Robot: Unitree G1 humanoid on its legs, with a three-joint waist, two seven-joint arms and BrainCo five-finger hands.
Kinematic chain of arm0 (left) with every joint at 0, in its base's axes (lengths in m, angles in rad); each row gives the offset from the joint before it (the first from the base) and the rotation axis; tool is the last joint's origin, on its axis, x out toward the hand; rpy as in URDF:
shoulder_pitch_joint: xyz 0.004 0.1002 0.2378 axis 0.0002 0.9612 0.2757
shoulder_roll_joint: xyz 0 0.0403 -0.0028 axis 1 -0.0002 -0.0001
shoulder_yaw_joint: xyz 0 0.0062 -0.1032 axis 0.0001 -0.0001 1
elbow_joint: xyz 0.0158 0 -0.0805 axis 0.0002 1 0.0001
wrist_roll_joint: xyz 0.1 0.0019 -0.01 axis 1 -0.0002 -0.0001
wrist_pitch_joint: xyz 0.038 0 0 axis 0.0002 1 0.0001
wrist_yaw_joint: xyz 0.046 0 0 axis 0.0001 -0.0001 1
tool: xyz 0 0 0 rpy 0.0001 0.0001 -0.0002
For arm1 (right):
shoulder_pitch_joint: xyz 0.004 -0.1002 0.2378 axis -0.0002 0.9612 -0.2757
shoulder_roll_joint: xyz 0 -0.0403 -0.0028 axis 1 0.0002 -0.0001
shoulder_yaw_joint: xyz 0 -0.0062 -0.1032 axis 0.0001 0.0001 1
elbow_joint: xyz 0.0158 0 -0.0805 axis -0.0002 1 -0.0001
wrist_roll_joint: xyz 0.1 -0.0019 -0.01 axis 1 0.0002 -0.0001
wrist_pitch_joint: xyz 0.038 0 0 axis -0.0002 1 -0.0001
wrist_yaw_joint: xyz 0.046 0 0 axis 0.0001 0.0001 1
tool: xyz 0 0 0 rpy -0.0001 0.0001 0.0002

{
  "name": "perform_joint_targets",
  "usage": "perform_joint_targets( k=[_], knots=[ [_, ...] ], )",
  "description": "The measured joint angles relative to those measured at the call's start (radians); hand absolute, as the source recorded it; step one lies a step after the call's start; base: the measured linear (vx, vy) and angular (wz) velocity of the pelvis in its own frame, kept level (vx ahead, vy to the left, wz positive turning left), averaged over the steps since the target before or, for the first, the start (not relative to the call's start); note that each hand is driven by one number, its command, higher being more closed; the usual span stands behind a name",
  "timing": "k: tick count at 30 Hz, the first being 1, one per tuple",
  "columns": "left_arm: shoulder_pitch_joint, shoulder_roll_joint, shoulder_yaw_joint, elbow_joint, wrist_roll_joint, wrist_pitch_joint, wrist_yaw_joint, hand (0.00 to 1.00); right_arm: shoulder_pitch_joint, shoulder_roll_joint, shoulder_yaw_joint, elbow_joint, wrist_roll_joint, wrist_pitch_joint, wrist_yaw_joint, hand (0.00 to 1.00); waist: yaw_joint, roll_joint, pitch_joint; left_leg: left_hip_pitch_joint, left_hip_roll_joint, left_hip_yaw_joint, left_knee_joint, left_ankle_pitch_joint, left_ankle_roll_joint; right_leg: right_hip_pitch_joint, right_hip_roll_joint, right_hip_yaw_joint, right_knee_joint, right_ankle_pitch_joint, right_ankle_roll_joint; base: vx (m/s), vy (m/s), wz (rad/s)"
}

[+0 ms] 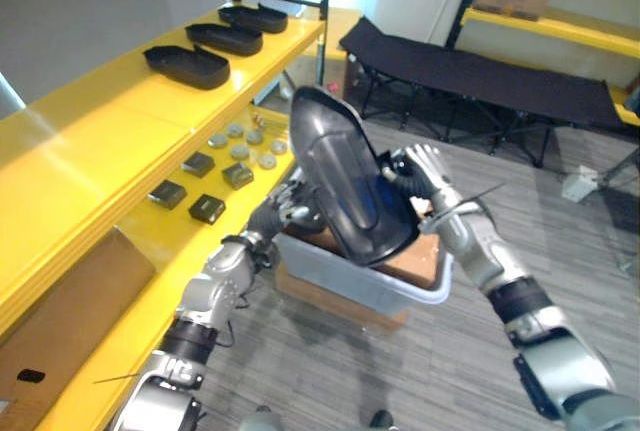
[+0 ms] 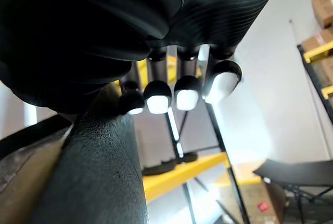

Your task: Walk over and take plastic housings, then place them on the shelf

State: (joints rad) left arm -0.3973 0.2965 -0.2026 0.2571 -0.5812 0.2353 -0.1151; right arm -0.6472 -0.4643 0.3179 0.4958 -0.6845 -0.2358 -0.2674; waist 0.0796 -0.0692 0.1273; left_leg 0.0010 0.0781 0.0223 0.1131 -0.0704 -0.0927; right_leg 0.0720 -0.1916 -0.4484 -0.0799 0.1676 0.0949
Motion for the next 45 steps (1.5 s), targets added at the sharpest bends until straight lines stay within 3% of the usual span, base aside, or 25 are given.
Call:
perform_joint_targets(
  k=[17,22,33,40,42,43,45],
  knots=[
    [0.05,-0.035,-0.069,0.011,-0.002,-0.016,-0.02,0.0,-0.008,0.032,0.069,0.072,-0.067,0.037,-0.003,1.0,0.016,0.027,-0.008,-0.002,-0.001,-0.011,0.0,0.001,-0.001,0.002,0.001,-0.011,0.0,0.0,0.0,0.0,0.004,0.01],
    [0.07,-0.037,-0.088,0.018,-0.003,-0.017,-0.014,0.0,-0.008,0.051,0.096,0.109,-0.075,0.041,-0.043,1.0,0.017,0.027,-0.008,-0.002,-0.001,-0.013,0.0,0.001,-0.001,0.003,0.001,-0.011,0.0,0.0,0.0,0.0,0.0,0.0],
    [0.089,-0.082,-0.114,0.095,-0.01,-0.018,0.048,0.0,-0.002,0.124,0.152,0.122,-0.054,0.034,-0.066,1.0,0.021,0.028,-0.007,-0.004,-0.001,-0.015,0.0,0.001,-0.002,0.003,0.0,-0.015,0.0,-0.001,-0.001,0.0,0.0,0.0],
    [0.133,-0.12,-0.096,0.12,-0.061,-0.074,0.123,0.0,0.038,0.169,0.155,0.12,0.004,0.035,-0.067,1.0,0.022,0.029,-0.007,-0.004,0.0,-0.016,0.0,0.001,-0.002,0.003,0.001,-0.016,0.0,-0.003,-0.002,0.0,0.0,0.0],
    [0.144,-0.132,-0.08,0.12,-0.09,-0.111,0.155,0.0,0.064,0.188,0.158,0.119,0.035,0.037,-0.072,1.0,0.023,0.029,-0.007,-0.004,0.0,-0.016,0.0,0.0,-0.002,0.003,0.001,-0.016,0.0,-0.003,-0.002,0.0,0.0,0.0],
    [0.144,-0.138,-0.077,0.12,-0.096,-0.131,0.17,1.0,0.078,0.196,0.159,0.116,0.051,0.038,-0.078,1.0,0.024,0.029,-0.007,-0.004,0.0,-0.016,0.0,0.0,-0.002,0.003,0.001,-0.016,0.0,-0.003,-0.002,0.0,0.0,0.0],
    [0.151,-0.155,-0.048,0.12,-0.127,-0.171,0.2,1.0,0.108,0.218,0.159,0.102,0.085,0.044,-0.086,1.0,0.024,0.029,-0.007,-0.003,0.0,-0.016,0.0,0.0,-0.002,0.003,0.001,-0.016,0.0,-0.004,-0.002,0.0,0.0,0.0]
  ],
)
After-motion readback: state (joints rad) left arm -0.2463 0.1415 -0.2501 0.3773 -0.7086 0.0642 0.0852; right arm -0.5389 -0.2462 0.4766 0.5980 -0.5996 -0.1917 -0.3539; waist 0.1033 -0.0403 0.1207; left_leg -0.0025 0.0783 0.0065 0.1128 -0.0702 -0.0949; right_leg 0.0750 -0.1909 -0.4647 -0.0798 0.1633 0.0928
